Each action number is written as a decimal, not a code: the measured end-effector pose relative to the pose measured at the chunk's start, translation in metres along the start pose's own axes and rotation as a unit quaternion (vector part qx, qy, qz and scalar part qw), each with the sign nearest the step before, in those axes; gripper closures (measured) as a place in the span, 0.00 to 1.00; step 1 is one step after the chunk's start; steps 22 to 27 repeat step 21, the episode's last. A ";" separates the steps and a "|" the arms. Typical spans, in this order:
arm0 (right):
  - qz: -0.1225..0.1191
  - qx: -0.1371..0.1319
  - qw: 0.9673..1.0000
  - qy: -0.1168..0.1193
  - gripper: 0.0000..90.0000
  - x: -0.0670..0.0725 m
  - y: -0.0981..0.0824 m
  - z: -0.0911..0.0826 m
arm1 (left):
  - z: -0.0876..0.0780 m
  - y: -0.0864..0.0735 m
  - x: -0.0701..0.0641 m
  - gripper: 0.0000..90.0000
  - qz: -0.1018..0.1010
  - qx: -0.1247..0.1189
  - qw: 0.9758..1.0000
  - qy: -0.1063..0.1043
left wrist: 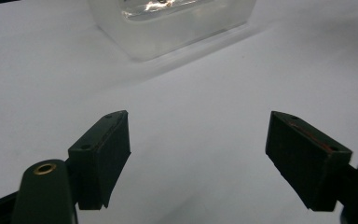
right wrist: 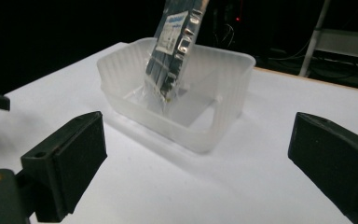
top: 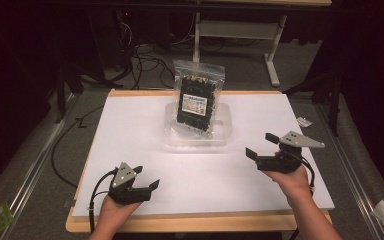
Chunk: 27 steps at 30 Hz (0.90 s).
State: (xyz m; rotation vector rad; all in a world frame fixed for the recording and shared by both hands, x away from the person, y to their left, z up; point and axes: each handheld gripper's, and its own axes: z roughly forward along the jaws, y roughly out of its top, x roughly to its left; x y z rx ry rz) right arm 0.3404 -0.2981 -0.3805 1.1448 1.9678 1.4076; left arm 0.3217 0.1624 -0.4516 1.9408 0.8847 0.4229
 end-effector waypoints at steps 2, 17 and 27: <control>-0.001 0.000 1.000 -0.005 0.04 0.000 -0.008 -0.010 | 0.000 0.000 -0.001 0.24 0.001 -0.001 1.000 -0.001; -0.010 0.024 0.999 -0.024 0.03 0.004 -0.073 -0.031 | 0.001 -0.001 -0.001 0.20 -0.017 0.001 1.000 0.014; 0.005 0.026 0.999 -0.022 0.03 0.001 -0.076 -0.031 | 0.002 0.001 -0.002 0.20 -0.016 -0.003 1.000 0.014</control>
